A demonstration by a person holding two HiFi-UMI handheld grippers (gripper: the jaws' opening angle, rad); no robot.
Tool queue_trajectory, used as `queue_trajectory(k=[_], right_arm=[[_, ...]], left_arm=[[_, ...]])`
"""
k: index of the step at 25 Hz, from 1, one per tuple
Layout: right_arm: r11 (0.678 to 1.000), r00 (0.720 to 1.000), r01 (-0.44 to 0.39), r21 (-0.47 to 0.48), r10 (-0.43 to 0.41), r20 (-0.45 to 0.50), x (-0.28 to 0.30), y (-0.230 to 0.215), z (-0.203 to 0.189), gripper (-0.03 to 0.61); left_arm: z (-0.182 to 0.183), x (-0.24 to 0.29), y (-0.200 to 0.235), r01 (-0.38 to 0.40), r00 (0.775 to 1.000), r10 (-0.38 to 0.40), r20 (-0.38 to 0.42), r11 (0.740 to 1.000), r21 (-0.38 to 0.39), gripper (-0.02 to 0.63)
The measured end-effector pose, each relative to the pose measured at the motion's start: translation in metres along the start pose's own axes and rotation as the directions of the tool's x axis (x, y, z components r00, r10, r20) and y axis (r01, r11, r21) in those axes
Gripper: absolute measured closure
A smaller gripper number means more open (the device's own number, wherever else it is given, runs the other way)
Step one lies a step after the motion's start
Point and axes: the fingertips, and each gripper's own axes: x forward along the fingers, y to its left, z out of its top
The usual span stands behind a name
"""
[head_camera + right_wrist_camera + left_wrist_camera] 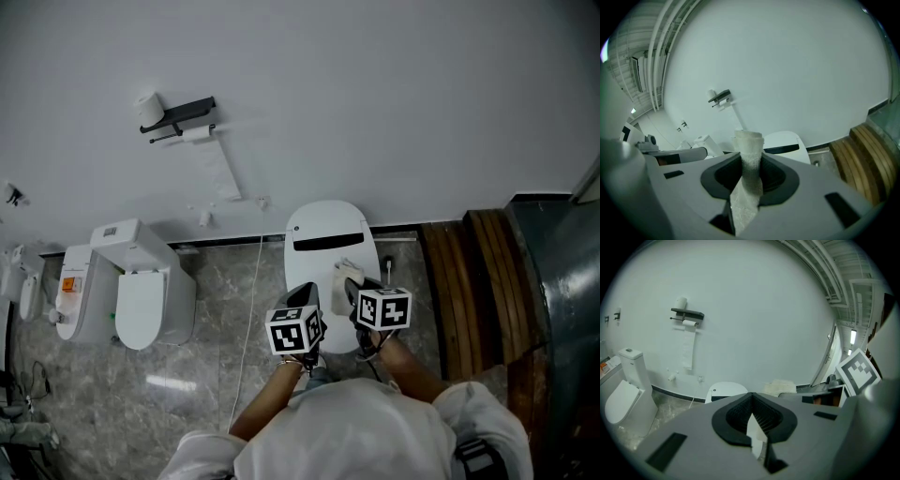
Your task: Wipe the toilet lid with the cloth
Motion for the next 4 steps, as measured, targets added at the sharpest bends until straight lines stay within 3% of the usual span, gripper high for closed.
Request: queue_trajectory(k=[4], right_arm=[[1.000, 1.000, -0.004, 0.010, 0.004, -0.012, 0.0049, 0.0011, -0.0005, 0.480]], left_arm=[[0.0013, 0.0024, 0.0061, -0.003, 1.000, 0.003, -0.001, 1.000, -0.005, 0.600]])
